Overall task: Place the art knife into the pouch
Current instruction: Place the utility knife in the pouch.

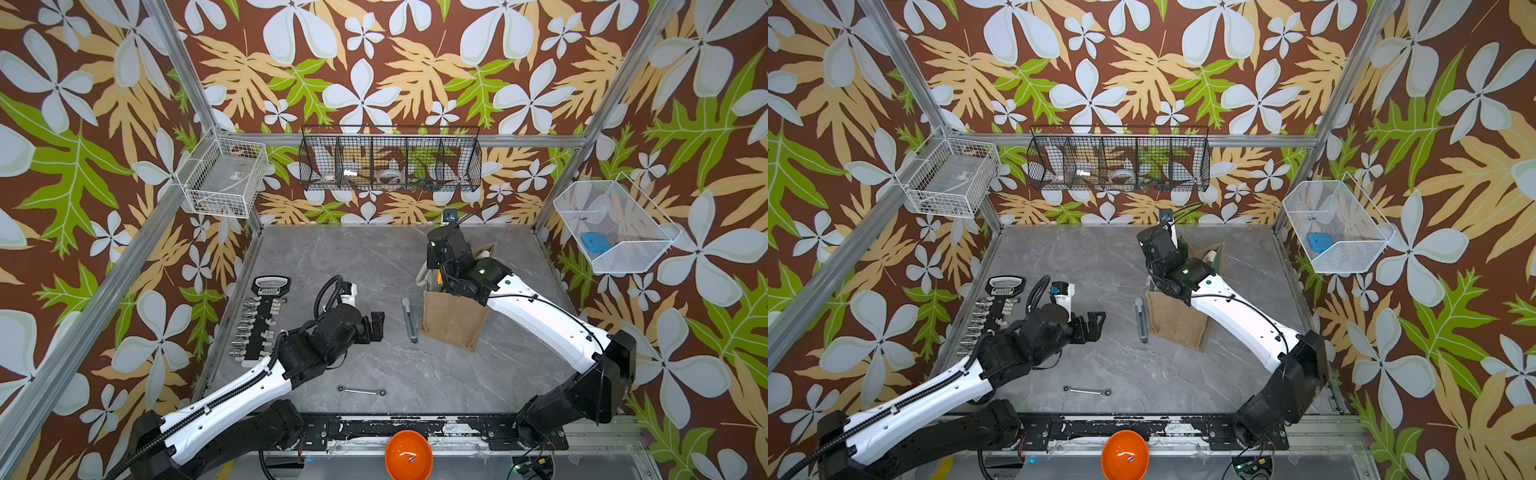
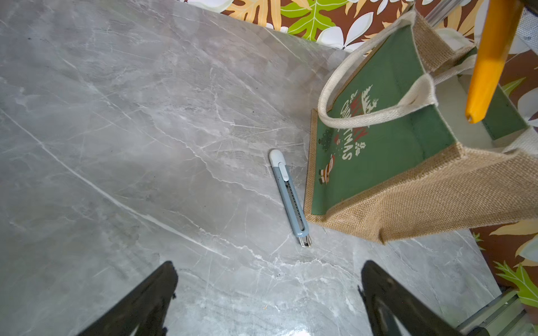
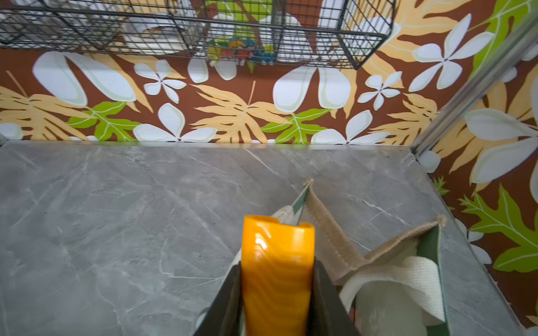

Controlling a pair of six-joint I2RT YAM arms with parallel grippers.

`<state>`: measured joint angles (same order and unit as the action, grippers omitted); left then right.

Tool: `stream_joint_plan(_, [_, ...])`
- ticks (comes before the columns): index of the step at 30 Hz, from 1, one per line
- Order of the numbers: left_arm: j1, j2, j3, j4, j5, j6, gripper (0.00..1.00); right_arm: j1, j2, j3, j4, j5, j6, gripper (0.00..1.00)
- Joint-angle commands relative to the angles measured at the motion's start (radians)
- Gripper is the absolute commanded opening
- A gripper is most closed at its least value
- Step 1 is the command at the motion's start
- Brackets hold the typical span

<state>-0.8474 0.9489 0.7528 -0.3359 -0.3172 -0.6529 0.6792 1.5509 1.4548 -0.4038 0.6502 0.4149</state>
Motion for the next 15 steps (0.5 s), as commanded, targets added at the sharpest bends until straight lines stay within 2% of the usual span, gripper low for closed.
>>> stream_joint_plan(1, [0.001,0.022,0.008,0.057,-0.019,0.015,1.00,-0.025,-0.017,-0.039,0.042,0.032,0.029,0.31])
stream_joint_plan(4, [0.001,0.042,0.017,0.095,-0.007,0.019,1.00,-0.042,-0.028,-0.083,0.049,0.021,0.040,0.31])
stream_joint_plan(6, [0.001,0.071,0.033,0.112,0.007,0.027,1.00,-0.044,-0.031,-0.098,0.040,0.000,0.046,0.38])
stream_joint_plan(8, [0.001,0.115,0.060,0.114,0.017,0.038,1.00,-0.045,-0.036,-0.110,0.025,-0.020,0.060,0.52])
stream_joint_plan(11, [0.001,0.189,0.100,0.114,0.032,0.059,1.00,-0.044,-0.061,-0.143,0.023,-0.048,0.068,0.87])
stream_joint_plan(13, [0.003,0.231,0.124,0.104,0.030,0.079,1.00,-0.044,-0.086,-0.169,0.035,-0.067,0.060,0.95])
stream_joint_plan(15, [0.015,0.259,0.137,0.101,0.029,0.090,1.00,-0.044,-0.115,-0.180,0.030,-0.086,0.053,0.97])
